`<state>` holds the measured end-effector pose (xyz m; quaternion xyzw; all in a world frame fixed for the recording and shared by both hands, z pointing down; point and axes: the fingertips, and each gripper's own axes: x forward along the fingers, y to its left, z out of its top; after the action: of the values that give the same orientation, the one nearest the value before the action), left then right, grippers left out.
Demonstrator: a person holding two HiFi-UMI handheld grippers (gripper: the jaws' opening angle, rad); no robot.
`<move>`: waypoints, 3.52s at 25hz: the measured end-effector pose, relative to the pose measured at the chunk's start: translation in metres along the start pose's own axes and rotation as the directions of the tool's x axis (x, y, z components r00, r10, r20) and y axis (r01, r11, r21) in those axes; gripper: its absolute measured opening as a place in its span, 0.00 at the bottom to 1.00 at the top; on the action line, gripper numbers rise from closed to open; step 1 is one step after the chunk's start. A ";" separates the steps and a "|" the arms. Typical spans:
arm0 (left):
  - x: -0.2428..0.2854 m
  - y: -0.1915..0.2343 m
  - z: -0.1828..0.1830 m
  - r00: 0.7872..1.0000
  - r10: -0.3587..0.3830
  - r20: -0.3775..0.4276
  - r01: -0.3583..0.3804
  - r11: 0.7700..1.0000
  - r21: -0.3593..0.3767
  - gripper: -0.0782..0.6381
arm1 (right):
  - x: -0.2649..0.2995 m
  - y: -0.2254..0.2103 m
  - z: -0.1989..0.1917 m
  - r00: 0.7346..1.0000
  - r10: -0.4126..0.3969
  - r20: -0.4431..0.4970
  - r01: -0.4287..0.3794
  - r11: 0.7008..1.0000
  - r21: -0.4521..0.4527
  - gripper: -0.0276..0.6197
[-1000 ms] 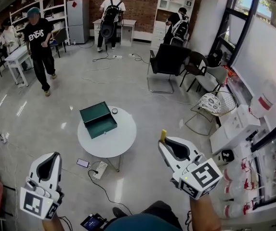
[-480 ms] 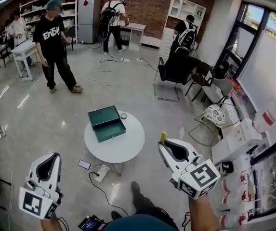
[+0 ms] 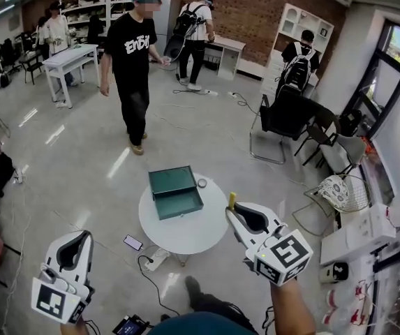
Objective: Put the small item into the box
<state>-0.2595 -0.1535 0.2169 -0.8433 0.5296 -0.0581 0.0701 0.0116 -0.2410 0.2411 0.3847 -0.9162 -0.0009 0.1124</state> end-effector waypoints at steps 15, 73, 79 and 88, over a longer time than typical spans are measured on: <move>0.132 0.060 -0.073 0.987 0.082 -0.135 -0.091 0.994 -0.060 0.13 | 0.190 -0.110 -0.072 0.979 0.171 -0.111 -0.170 0.985 0.023 0.14; 0.210 0.123 -0.407 0.878 0.190 -0.440 -0.316 0.919 -0.235 0.13 | 0.554 -0.090 -0.600 0.533 0.394 -0.749 -0.554 0.832 0.043 0.15; 0.190 0.115 -0.420 0.875 0.191 -0.446 -0.323 0.915 -0.242 0.13 | 0.550 -0.078 -0.629 0.494 0.349 -0.796 -0.574 0.819 0.003 0.15; 0.174 0.108 -0.413 0.873 0.201 -0.444 -0.329 0.916 -0.231 0.13 | 0.545 -0.072 -0.640 0.472 0.309 -0.826 -0.588 0.808 -0.033 0.15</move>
<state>-0.3507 -0.3801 0.6077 -0.7310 0.6467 -0.1431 -0.1640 -0.1751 -0.6218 0.9701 0.0633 -0.8253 0.0531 0.5586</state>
